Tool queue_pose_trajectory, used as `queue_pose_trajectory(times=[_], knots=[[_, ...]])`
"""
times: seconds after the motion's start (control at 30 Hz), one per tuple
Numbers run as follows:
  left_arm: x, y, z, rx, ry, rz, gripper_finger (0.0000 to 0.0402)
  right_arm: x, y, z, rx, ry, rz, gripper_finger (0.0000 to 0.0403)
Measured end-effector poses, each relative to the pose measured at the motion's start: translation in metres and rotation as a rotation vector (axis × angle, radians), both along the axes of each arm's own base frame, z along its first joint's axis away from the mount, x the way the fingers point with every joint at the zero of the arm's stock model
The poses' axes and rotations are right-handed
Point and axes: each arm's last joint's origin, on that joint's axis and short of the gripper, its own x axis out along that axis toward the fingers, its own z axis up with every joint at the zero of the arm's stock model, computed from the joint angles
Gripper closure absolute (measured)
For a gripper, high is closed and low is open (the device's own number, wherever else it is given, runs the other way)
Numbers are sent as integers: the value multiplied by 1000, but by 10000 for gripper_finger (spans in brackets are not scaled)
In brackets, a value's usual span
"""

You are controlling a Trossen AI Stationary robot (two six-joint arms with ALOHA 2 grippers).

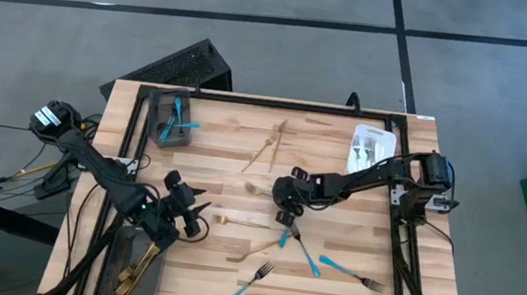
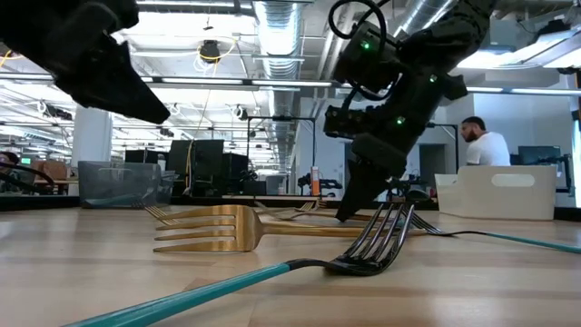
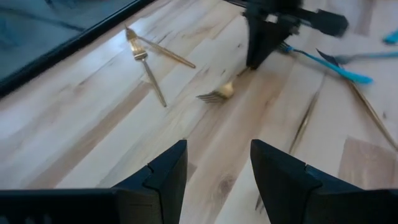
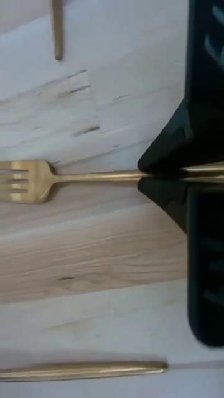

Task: Sort silverware by color (type)
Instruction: Put the gold fork into the bottom black bin

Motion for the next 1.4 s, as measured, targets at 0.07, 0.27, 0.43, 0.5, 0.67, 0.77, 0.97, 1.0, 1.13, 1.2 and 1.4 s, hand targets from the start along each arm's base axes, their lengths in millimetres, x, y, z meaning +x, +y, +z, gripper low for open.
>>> queue_pose_trajectory(times=[0.07, 0.27, 0.43, 0.5, 0.67, 0.77, 0.97, 1.0, 1.13, 1.2, 1.4], knots=[[2, 3, 0, -38, -28, 41, 237, 3, 3, 1, 20, -42, -28, 381], [4, 6, 1, -69, -80, 94, 237, 22, 6, 17, 69, -317, -56, 380], [8, 5, 5, -51, -153, 110, 237, 36, 12, 40, 74, -596, -28, 375], [10, 3, 8, -17, -173, 104, 237, 39, 20, 50, 66, -697, 11, 377], [17, 0, 15, 46, -206, 63, 237, 41, 40, 65, 42, -853, 112, 373], [21, -3, 21, 77, -225, 26, 237, 40, 51, 69, 16, -886, 165, 373], [31, -11, 36, 98, -283, -90, 237, 38, 65, 74, 14, -934, 210, 373], [33, -12, 39, 93, -293, -123, 237, 38, 65, 74, 5, -941, 215, 373], [38, -15, 47, 64, -327, -257, 230, 38, 64, 75, -20, -945, 225, 375], [40, -15, 49, 63, -339, -285, 223, 38, 65, 76, -21, -954, 227, 374], [44, -8, 51, 91, -344, -265, 213, 38, 67, 77, -27, -957, 240, 374]])
